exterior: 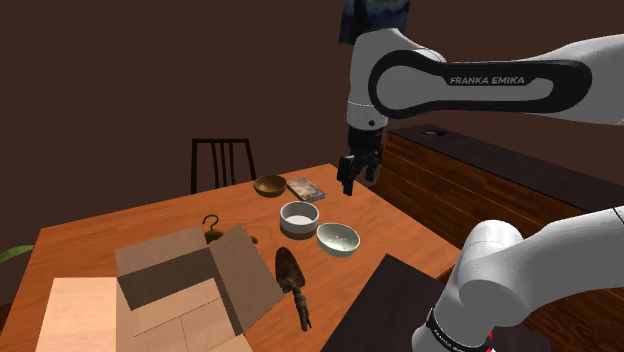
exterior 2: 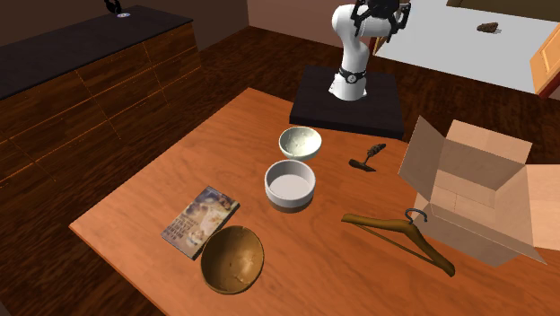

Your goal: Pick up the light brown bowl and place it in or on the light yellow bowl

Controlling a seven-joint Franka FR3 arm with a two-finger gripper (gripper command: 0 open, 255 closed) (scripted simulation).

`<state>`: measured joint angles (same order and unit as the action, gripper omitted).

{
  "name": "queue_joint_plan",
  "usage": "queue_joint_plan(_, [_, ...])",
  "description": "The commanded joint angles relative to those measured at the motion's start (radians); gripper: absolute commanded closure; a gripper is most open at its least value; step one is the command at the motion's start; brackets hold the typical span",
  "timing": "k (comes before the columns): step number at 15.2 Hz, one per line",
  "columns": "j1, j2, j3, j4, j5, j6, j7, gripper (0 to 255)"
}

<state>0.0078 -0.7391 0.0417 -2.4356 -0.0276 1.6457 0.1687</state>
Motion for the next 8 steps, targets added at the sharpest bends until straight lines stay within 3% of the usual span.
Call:
queue_joint_plan(1, [0.0,0.0,0.0,0.0,0.0,0.0,0.0,0])
queue_joint_plan(8, [-0.018,0.197,-0.045,-0.037,-0.025,0.246,-0.054,0])
